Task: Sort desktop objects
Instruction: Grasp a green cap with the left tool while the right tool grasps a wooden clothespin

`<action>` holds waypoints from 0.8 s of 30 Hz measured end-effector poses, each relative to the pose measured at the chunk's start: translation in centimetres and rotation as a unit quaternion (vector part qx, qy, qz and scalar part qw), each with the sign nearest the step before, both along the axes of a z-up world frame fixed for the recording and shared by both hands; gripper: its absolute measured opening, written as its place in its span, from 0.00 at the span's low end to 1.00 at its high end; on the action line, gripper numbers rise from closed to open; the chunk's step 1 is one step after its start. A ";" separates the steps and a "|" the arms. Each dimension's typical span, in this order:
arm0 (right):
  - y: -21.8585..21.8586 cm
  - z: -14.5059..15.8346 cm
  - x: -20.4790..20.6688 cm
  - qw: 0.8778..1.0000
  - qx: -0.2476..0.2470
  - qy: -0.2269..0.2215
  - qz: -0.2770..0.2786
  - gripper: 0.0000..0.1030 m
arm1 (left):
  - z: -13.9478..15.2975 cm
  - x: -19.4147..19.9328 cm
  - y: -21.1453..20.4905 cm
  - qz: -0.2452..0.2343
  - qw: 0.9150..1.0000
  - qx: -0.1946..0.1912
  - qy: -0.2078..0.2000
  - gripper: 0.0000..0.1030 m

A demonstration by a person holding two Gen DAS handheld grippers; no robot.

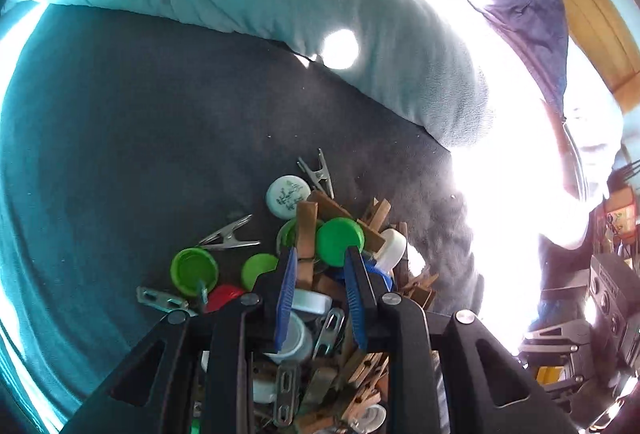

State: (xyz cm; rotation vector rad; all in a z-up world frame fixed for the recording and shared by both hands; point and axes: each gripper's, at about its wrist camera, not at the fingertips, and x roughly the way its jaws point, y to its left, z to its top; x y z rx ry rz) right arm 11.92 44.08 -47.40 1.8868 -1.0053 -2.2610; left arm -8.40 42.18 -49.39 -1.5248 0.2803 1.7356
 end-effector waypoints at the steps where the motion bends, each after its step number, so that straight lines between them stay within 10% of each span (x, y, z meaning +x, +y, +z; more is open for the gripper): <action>1: 0.2 -0.2 0.2 1.000 -0.001 -0.002 -0.001 0.15 | -0.2 0.1 0.4 -0.001 1.000 0.004 -0.007 0.23; 24: 2.1 -1.4 -0.2 1.000 0.002 0.005 -0.010 0.16 | -3.0 -2.9 3.0 0.019 1.000 -0.005 -0.023 0.24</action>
